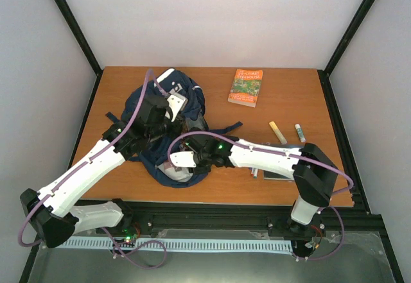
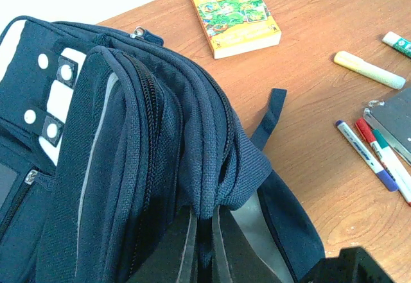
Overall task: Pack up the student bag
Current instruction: Place the book in the student bag, then move the book to the center of the board.
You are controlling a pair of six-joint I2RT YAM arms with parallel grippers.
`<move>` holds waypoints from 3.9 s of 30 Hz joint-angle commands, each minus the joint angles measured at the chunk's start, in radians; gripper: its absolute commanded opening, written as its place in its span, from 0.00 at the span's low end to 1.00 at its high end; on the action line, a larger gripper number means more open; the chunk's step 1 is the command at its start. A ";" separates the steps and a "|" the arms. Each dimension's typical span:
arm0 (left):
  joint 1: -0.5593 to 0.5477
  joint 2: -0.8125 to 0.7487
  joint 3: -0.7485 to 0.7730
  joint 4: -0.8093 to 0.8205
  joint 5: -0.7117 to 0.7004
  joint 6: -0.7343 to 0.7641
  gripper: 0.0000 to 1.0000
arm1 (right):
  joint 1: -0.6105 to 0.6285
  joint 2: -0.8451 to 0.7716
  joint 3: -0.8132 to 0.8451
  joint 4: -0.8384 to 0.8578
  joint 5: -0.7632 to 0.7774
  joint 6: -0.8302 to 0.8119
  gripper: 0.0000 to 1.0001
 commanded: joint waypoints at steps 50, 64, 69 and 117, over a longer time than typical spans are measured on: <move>0.007 -0.015 0.042 0.101 0.119 -0.022 0.01 | -0.050 0.375 0.011 0.799 0.397 -0.666 0.25; 0.007 0.013 0.050 0.084 0.078 -0.025 0.01 | -0.052 0.275 -0.030 0.588 0.356 -0.542 0.35; 0.007 0.023 0.052 0.081 0.055 -0.026 0.01 | -0.020 0.182 -0.066 0.490 0.314 -0.459 0.38; -0.036 0.177 -0.014 -0.052 0.199 -0.211 0.56 | -0.941 -0.613 -0.397 -0.047 -0.219 0.358 0.50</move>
